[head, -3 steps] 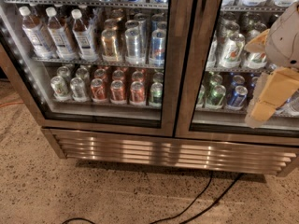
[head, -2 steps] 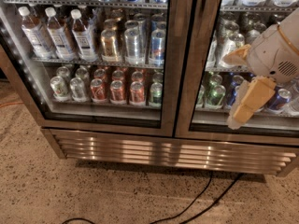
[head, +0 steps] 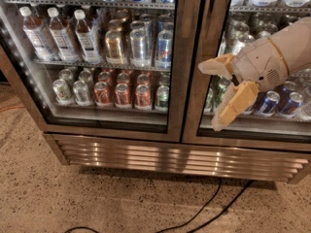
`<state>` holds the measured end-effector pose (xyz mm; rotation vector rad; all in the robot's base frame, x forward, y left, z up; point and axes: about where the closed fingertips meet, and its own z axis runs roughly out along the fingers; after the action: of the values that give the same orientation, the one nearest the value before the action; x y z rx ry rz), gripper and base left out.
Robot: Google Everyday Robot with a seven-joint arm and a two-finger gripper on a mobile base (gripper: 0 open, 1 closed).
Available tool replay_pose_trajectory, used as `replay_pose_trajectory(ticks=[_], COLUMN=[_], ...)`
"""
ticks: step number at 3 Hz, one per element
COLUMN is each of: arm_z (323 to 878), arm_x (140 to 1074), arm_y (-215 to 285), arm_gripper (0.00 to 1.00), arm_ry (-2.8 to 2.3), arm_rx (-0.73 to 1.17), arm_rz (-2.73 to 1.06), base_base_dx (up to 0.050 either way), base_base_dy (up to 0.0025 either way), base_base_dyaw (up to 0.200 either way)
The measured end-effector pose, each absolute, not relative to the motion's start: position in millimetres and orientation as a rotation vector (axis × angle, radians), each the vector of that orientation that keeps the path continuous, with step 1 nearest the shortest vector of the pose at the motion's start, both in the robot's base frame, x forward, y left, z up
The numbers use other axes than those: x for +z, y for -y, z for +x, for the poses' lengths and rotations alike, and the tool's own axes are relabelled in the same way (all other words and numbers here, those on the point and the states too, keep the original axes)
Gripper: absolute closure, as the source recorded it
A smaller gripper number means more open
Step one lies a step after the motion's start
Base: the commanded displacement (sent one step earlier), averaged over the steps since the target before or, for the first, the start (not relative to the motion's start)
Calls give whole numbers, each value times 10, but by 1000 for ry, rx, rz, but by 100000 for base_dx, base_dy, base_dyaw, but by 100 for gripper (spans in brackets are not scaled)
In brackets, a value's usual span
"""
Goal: Open left fridge door
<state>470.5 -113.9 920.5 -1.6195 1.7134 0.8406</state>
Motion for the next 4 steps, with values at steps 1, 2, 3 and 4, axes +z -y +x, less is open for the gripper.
replay_pose_trajectory(ticks=[1, 2, 3, 4], arm_z=[4701, 4750, 4750, 4740], arm_x=[9585, 9840, 9840, 9878], arm_y=[1394, 1375, 1374, 1358], arm_gripper=[0, 0, 0, 0], arm_ry=[-1602, -1546, -1545, -1485], arm_rx=[954, 933, 933, 991], arm_rz=[-1490, -1474, -1474, -1467], base_base_dx=[0, 0, 0, 0], base_base_dy=[0, 0, 0, 0], base_base_dyaw=[0, 0, 0, 0])
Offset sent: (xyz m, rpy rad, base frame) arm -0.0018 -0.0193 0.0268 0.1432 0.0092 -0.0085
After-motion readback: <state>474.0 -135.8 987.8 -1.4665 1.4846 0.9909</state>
